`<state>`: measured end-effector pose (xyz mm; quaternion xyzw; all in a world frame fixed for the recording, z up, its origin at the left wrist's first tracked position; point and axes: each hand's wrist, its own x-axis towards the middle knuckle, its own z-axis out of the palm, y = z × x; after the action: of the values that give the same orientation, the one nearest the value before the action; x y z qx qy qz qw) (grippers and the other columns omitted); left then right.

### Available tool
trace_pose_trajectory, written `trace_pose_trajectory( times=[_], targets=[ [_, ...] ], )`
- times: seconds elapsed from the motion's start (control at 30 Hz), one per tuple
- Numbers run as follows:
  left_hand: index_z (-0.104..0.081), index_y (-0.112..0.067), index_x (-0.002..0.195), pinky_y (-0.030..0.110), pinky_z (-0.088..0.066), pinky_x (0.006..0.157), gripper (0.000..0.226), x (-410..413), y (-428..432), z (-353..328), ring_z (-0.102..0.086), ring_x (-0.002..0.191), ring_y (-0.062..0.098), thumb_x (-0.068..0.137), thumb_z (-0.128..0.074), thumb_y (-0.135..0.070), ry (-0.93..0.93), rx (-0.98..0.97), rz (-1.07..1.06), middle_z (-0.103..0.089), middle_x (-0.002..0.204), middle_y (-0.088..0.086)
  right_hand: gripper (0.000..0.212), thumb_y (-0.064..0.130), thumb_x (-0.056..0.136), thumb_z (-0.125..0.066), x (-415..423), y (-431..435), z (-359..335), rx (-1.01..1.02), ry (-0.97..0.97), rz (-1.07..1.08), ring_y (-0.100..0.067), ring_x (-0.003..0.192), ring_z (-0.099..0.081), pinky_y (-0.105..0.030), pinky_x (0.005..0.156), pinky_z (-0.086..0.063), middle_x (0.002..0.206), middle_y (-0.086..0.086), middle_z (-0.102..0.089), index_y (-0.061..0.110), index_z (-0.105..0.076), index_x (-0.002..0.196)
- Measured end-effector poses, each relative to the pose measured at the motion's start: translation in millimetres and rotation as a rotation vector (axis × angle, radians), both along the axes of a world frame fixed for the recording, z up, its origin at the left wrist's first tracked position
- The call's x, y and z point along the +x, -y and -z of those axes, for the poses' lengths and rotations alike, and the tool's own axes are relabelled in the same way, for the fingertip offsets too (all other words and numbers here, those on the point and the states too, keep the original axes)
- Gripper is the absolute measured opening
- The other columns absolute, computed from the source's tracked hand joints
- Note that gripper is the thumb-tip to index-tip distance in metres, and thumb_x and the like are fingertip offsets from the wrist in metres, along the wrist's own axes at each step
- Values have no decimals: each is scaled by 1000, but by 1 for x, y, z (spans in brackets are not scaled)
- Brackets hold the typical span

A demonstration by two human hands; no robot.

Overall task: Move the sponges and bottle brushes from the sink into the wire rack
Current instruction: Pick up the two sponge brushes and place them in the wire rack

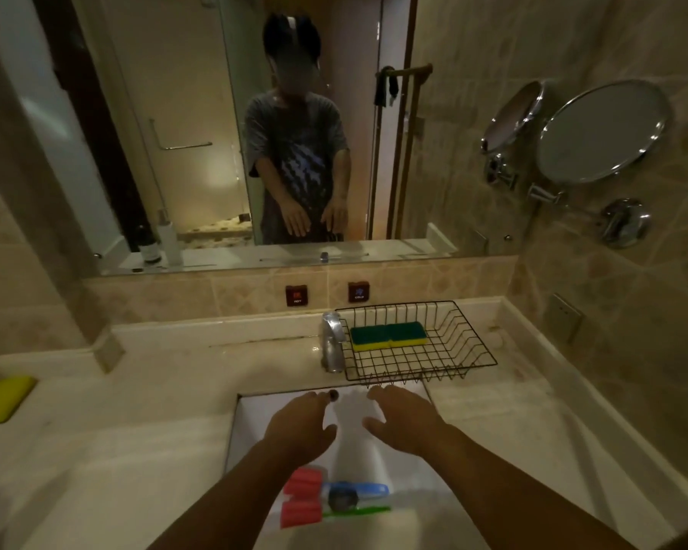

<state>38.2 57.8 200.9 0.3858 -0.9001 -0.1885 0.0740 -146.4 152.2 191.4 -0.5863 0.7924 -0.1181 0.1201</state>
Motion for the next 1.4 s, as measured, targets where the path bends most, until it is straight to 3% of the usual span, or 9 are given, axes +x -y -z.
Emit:
trace_pose_trajectory(
  times=[0.6,1.13,1.23,1.4],
  targets=[
    [-48,-21,136,30,-44,100,53,3,7,22,-51,121,16,89,-60,-44,66,-7,-29,-56,134,0,56,55,86,-55,-9,6,21,69,65,-61,-19,112,-54,-33,90,-47,127,-2,-57,26,-43,133],
    [-55,-21,127,29,-43,93,42,20,24,88,-56,111,18,88,-62,-35,118,270,5,-61,122,1,53,47,86,-60,24,26,101,248,207,-45,-22,110,-58,-32,90,-47,126,-6,-61,25,-49,133],
    [-62,-22,114,32,-49,90,28,14,25,107,-60,101,18,87,-60,-29,122,339,-20,-64,112,0,50,47,86,-62,21,33,122,282,237,-60,-24,107,-59,-34,88,-49,122,-6,-63,23,-52,128],
    [-62,-14,84,33,-51,70,8,-1,27,142,-62,82,25,80,-56,-19,174,412,4,-64,91,6,51,44,85,-62,10,43,158,355,276,-58,-29,112,-54,-41,93,-47,122,-11,-57,17,-51,127]
  ],
)
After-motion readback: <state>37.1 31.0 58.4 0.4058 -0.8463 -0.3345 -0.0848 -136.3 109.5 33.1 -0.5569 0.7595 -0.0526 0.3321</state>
